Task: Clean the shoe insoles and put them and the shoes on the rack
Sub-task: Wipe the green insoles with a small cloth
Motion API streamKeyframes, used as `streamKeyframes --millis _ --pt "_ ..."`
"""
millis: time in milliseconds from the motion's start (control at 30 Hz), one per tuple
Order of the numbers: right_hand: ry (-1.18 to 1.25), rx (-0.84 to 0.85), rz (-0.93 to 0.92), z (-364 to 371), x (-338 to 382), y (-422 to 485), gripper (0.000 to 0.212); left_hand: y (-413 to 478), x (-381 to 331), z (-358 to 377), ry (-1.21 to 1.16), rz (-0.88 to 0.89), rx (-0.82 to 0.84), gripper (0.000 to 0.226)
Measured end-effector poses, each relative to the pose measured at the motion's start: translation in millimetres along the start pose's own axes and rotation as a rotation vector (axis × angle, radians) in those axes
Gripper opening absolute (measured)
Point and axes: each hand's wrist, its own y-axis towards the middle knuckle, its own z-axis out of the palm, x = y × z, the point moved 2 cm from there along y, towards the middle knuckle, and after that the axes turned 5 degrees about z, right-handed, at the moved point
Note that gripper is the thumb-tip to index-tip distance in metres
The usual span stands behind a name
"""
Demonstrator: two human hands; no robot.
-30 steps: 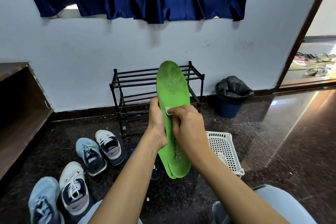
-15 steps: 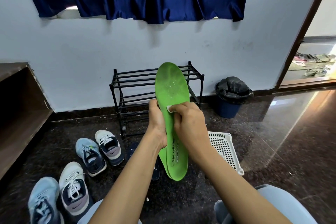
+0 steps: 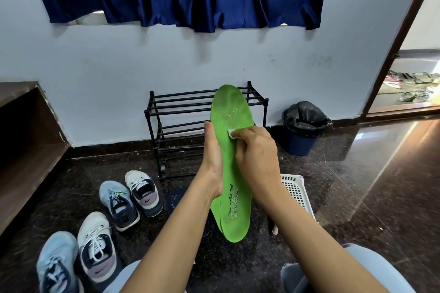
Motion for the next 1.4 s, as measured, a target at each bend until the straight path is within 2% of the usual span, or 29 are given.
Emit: streamKeyframes --millis 200,433,633,867,1033,1267,1400 --pt "-0.018 0.053 -0.04 4 8 -20 0.023 4 -3 -8 -0.019 0.026 -0.036 0.085" --pt "-0.047 -0.025 -0.045 -5 2 0 0.022 1 3 0 -0.028 -0.023 0.03 0.078" --pt "-0.047 0.047 -0.07 1 7 -16 0.023 4 -2 -10 -0.038 0.011 -0.019 0.075" --pt "-0.044 -0.028 -0.049 -6 3 -2 0.02 2 1 -2 -0.041 -0.003 0.029 0.071" --pt "-0.053 0.058 -0.064 2 8 -19 0.02 5 -4 -8 -0.08 0.06 -0.024 0.07" --pt "0.002 -0.01 -0.03 1 6 -4 0.02 3 -2 -5 -0.066 0.042 0.0 0.069" --pt "-0.019 0.066 -0.058 6 13 -20 0.022 5 -5 -10 -0.057 0.087 -0.045 0.068"
